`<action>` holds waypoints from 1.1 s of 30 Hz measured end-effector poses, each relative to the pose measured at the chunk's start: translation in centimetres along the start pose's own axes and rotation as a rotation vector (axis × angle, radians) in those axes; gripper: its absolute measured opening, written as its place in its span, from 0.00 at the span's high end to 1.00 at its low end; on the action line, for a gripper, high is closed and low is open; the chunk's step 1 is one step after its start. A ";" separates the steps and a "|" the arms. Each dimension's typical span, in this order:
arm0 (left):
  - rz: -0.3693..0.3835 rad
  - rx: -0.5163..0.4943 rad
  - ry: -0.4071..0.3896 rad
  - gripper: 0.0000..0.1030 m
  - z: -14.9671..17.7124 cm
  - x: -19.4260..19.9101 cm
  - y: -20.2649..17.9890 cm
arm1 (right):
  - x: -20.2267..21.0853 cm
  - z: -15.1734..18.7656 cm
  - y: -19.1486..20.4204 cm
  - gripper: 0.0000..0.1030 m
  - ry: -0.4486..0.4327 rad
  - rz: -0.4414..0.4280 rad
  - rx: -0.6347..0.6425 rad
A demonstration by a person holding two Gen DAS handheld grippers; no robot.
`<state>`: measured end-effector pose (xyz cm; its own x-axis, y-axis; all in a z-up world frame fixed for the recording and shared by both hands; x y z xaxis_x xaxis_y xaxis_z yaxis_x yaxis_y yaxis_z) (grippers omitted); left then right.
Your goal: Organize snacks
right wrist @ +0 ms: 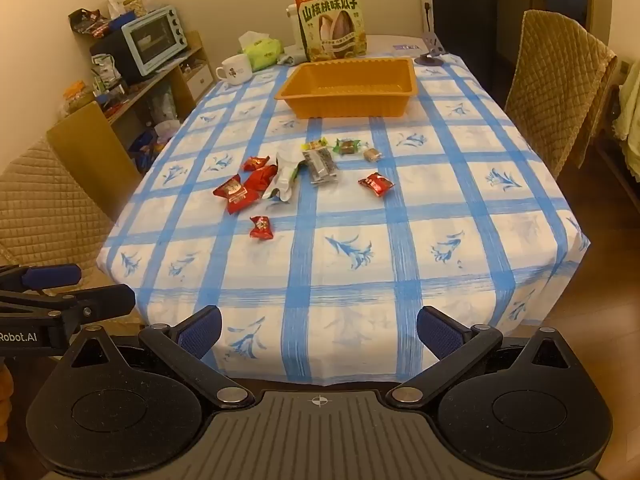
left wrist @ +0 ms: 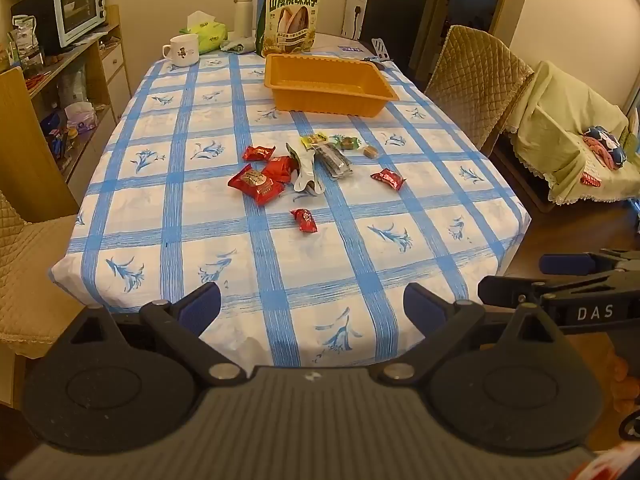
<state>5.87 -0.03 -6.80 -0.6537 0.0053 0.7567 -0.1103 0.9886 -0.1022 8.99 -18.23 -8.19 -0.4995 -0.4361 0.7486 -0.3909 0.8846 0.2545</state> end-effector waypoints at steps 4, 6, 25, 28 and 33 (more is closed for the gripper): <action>0.002 -0.001 0.001 0.05 0.0 0.1 -0.1 | 0.0 -0.1 0.0 0.00 0.003 0.001 0.000; 0.004 -0.002 0.001 0.05 0.1 0.2 -0.2 | -0.1 -0.1 0.0 0.00 0.003 0.003 0.002; 0.003 0.002 -0.001 0.05 -0.2 0.2 -0.2 | -0.2 -0.4 0.1 0.00 0.001 0.002 0.005; 0.004 0.003 0.001 0.05 -0.2 -0.1 -0.3 | -0.3 -0.4 0.1 0.00 0.001 0.003 0.005; 0.004 0.004 0.002 0.05 -0.4 -0.4 -0.6 | -0.3 -0.5 0.2 0.00 0.000 0.002 0.006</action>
<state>6.48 -0.61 -6.77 -0.6524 0.0094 0.7578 -0.1106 0.9880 -0.1074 9.48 -17.82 -8.03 -0.5006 -0.4342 0.7489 -0.3944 0.8845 0.2492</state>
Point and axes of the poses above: each gripper's, at about its wrist camera, not at the fingertips, and x roughly against the way its jaws point, y to its left, z to its underside, the point moved 9 cm from there along -x, roughly the way its jaws point
